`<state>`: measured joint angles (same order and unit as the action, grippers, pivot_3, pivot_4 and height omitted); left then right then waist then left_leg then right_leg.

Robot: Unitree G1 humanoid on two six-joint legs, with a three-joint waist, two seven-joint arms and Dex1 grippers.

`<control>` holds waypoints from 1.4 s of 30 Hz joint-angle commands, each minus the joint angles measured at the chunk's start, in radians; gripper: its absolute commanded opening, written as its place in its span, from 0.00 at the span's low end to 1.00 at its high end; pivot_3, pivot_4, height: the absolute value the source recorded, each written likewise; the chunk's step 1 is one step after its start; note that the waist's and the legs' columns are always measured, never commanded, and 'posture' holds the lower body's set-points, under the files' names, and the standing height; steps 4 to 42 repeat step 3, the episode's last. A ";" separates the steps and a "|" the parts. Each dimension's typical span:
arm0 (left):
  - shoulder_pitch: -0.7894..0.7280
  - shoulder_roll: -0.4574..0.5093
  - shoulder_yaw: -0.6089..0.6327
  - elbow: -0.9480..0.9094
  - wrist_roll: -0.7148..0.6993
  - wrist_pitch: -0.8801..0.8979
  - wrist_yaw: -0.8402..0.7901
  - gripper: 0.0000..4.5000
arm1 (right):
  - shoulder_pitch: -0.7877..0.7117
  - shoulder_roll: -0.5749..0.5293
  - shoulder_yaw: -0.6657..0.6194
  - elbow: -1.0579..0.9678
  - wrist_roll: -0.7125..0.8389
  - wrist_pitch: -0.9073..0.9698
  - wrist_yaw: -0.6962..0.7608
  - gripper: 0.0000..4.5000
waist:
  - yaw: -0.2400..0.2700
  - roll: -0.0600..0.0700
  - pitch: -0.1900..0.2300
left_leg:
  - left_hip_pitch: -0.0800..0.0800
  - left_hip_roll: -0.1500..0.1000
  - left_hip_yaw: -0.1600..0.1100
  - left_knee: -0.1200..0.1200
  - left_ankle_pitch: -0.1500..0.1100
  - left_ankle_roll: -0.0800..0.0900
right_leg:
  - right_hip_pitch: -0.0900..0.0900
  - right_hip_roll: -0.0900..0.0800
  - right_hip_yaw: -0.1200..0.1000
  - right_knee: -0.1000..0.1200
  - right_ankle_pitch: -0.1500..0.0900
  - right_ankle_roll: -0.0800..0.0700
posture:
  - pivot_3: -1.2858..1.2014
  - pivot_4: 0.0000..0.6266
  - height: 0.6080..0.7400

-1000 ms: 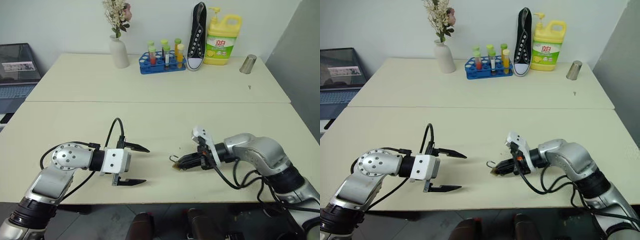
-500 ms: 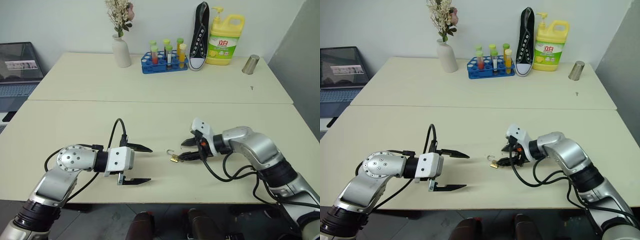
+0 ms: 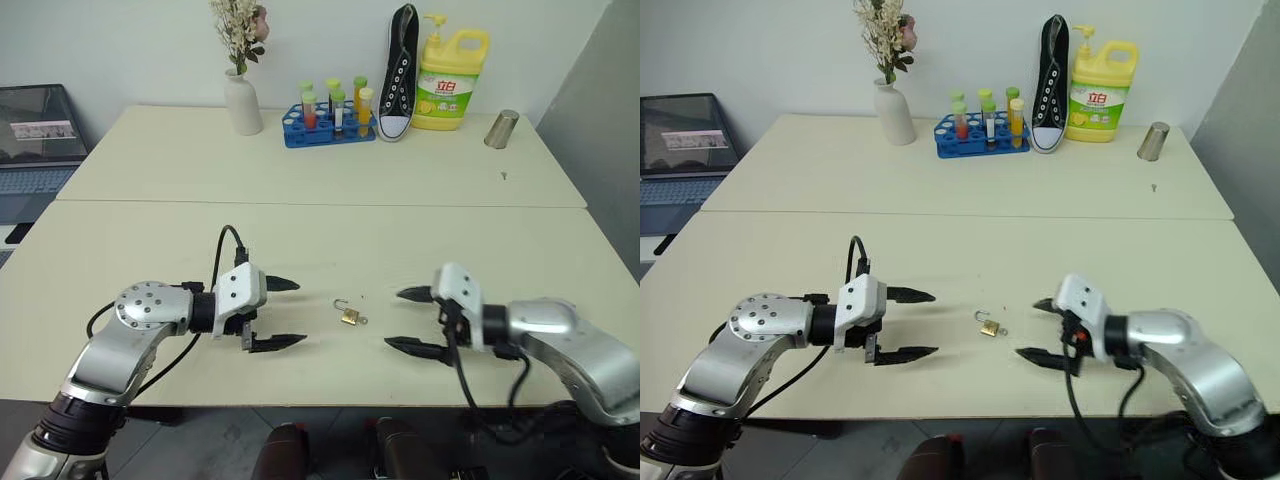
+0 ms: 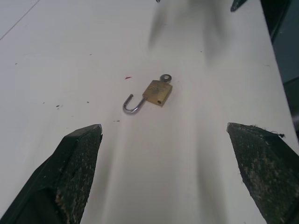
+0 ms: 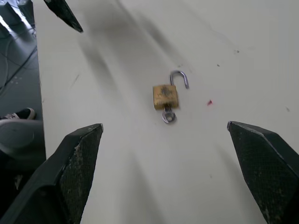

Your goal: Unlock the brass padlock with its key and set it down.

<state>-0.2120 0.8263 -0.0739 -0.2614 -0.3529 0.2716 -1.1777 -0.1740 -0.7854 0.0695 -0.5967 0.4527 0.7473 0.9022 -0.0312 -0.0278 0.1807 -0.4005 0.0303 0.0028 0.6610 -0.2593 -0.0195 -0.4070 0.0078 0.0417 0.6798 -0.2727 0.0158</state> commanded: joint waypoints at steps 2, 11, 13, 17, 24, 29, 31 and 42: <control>-0.014 0.017 0.020 -0.019 -0.030 -0.005 -0.043 1.00 | 0.003 -0.036 -0.023 -0.051 0.020 -0.038 0.031 0.99 | -0.002 0.000 0.000 | 0.001 0.001 0.000 0.000 0.000 0.000 | 0.000 0.001 0.000 0.000 0.000 0.000 | 0.52 0.24 1.00; -0.014 0.024 0.014 -0.017 -0.029 -0.010 -0.062 1.00 | -0.002 -0.037 -0.017 -0.049 0.017 -0.041 0.029 0.99 | -0.002 0.000 0.000 | 0.001 0.001 -0.001 0.000 0.000 0.000 | 0.000 0.001 0.000 0.000 0.000 0.000 | 0.52 0.24 1.00; -0.014 0.024 0.014 -0.017 -0.029 -0.010 -0.062 1.00 | -0.002 -0.037 -0.017 -0.049 0.017 -0.041 0.029 0.99 | -0.002 0.000 0.000 | 0.001 0.001 -0.001 0.000 0.000 0.000 | 0.000 0.001 0.000 0.000 0.000 0.000 | 0.52 0.24 1.00; -0.014 0.024 0.014 -0.017 -0.029 -0.010 -0.062 1.00 | -0.002 -0.037 -0.017 -0.049 0.017 -0.041 0.029 0.99 | -0.002 0.000 0.000 | 0.001 0.001 -0.001 0.000 0.000 0.000 | 0.000 0.001 0.000 0.000 0.000 0.000 | 0.52 0.24 1.00; -0.014 0.024 0.014 -0.017 -0.029 -0.010 -0.062 1.00 | -0.002 -0.037 -0.017 -0.049 0.017 -0.041 0.029 0.99 | -0.002 0.000 0.000 | 0.001 0.001 -0.001 0.000 0.000 0.000 | 0.000 0.001 0.000 0.000 0.000 0.000 | 0.52 0.24 1.00; -0.014 0.024 0.014 -0.017 -0.029 -0.010 -0.062 1.00 | -0.002 -0.037 -0.017 -0.049 0.017 -0.041 0.029 0.99 | -0.002 0.000 0.000 | 0.001 0.001 -0.001 0.000 0.000 0.000 | 0.000 0.001 0.000 0.000 0.000 0.000 | 0.52 0.24 1.00; -0.014 0.024 0.014 -0.017 -0.029 -0.010 -0.062 1.00 | -0.002 -0.037 -0.017 -0.049 0.017 -0.041 0.029 0.99 | -0.002 0.000 0.000 | 0.001 0.001 -0.001 0.000 0.000 0.000 | 0.000 0.001 0.000 0.000 0.000 0.000 | 0.52 0.24 1.00; -0.014 0.024 0.014 -0.017 -0.029 -0.010 -0.062 1.00 | -0.002 -0.037 -0.017 -0.049 0.017 -0.041 0.029 0.99 | -0.002 0.000 0.000 | 0.001 0.001 -0.001 0.000 0.000 0.000 | 0.000 0.001 0.000 0.000 0.000 0.000 | 0.52 0.24 1.00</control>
